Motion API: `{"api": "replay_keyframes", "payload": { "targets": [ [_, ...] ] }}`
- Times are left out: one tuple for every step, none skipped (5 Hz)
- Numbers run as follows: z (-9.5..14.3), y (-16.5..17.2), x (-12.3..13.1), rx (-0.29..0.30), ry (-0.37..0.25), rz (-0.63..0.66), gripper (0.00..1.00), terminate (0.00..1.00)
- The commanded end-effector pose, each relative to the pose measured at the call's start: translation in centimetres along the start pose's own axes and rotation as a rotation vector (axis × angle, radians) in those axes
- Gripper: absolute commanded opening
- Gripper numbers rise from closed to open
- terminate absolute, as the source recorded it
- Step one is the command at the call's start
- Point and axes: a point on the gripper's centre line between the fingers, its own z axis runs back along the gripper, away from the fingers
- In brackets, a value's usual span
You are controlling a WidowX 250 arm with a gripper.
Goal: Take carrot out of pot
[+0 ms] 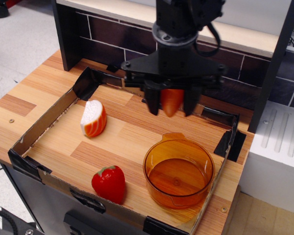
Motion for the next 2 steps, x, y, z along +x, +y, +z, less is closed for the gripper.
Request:
{"api": "replay_keyframes", "payload": {
  "targets": [
    [-2.5, 2.6, 4.2, 0.062, -0.057, 0.081, 0.00, 0.00],
    [-4.2, 3.1, 4.7, 0.091, -0.054, 0.099, 0.00, 0.00]
  ]
}}
